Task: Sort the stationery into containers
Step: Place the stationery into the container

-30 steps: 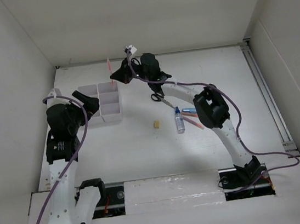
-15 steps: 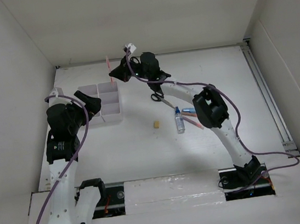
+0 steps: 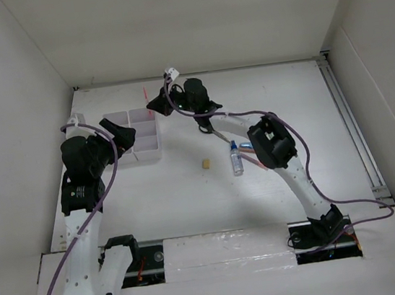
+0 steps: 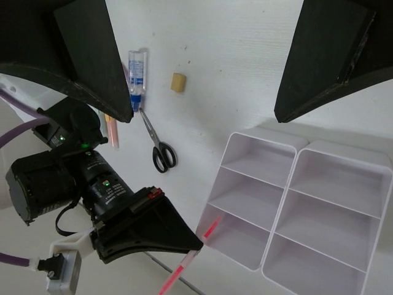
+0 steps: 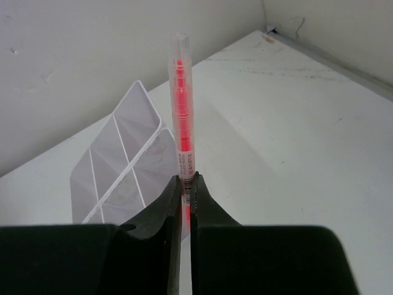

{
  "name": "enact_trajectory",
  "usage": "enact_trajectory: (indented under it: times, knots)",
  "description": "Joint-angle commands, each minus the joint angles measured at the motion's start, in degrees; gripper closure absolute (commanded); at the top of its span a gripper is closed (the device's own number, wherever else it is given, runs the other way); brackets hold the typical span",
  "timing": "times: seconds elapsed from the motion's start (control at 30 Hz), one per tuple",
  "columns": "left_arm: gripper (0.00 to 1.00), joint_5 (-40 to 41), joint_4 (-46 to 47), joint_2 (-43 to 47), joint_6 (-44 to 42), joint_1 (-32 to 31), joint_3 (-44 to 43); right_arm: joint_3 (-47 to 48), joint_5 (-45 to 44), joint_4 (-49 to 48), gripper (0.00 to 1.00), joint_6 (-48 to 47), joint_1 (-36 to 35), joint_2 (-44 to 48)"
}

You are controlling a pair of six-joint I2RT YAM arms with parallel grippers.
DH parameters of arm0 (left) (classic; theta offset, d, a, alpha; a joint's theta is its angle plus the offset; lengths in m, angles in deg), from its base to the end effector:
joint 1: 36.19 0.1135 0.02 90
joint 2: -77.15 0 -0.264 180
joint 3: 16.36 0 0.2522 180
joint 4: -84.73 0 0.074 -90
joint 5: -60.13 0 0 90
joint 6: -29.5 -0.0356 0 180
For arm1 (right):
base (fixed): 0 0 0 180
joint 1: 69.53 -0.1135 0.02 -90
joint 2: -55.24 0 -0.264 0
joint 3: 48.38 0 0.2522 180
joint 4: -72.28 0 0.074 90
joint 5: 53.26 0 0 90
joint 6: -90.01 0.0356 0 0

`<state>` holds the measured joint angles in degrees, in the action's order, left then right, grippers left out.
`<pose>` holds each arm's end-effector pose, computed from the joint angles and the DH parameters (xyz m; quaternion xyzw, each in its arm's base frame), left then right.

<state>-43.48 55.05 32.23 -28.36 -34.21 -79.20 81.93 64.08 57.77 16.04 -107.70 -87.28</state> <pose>0.1795 -0.0022 0.3554 -0.1545 0.7584 -0.2518 0.5810 0.4471 0.3722 0.2250 -0.2965 0.6279 0.4650 0.5492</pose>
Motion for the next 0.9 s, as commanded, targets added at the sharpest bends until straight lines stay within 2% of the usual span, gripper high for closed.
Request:
enact_trajectory:
  times: [0.0,0.1,0.23,0.27,0.37,0.4,0.47,0.5,0.67,0.7,0.73,0.8,0.87]
  knots:
    - [0.0,-1.77,2.3,-0.16,-1.03,0.04,0.65,-2.29,0.62,-5.21,0.96,-1.35,-1.11,1.89]
    - [0.0,-1.77,2.3,-0.16,-1.03,0.04,1.17,-3.34,1.32,-5.74,0.75,-1.35,-1.11,2.42]
    - [0.0,-2.3,2.3,-0.16,-1.03,0.04,1.18,-3.96,1.84,-6.27,0.69,-1.35,-1.64,2.42]
    - [0.0,-2.3,2.82,-0.16,-1.03,0.04,1.18,-4.75,1.85,-7.05,0.63,-1.35,-1.64,3.03]
    - [0.0,-2.3,2.83,-0.16,-1.03,0.04,1.18,-8.26,1.85,-9.87,0.62,-0.83,-1.64,5.4]
    - [0.0,-2.3,2.83,-0.16,-1.03,0.04,1.18,-8.88,1.85,-10.39,0.56,-0.83,-1.64,6.71]
    - [0.0,-2.3,2.83,-0.16,-1.03,0.04,1.18,-10.81,1.85,-11.62,0.55,-0.83,-2.17,7.78]
    - [0.0,-2.3,2.83,-0.16,-1.03,0.04,1.18,-11.34,1.85,-11.63,0.5,-0.83,-2.17,8.3]
    - [0.0,-2.3,2.83,-0.16,-1.03,0.04,1.18,-19.42,1.68,-21.09,0.45,2.94,-2.17,14.01]
    - [0.0,-1.78,2.83,-0.16,-1.03,0.04,1.18,-22.39,1.67,-22.17,0.41,3.74,-2.17,15.24]
    - [0.0,-1.77,2.83,-0.16,-1.03,0.04,1.18,-24.07,0.71,-22.79,0.29,4.27,-2.17,18.47]
    - [0.0,0.15,1.78,-0.16,-1.03,0.04,1.18,-30.29,-3.41,-24.29,0.26,5.06,-2.17,22.53]
    - [0.0,2.0,1.08,-0.16,-1.03,0.04,0.48,-33.22,-8.49,-20.71,0.0,5.06,-2.69,29.1]
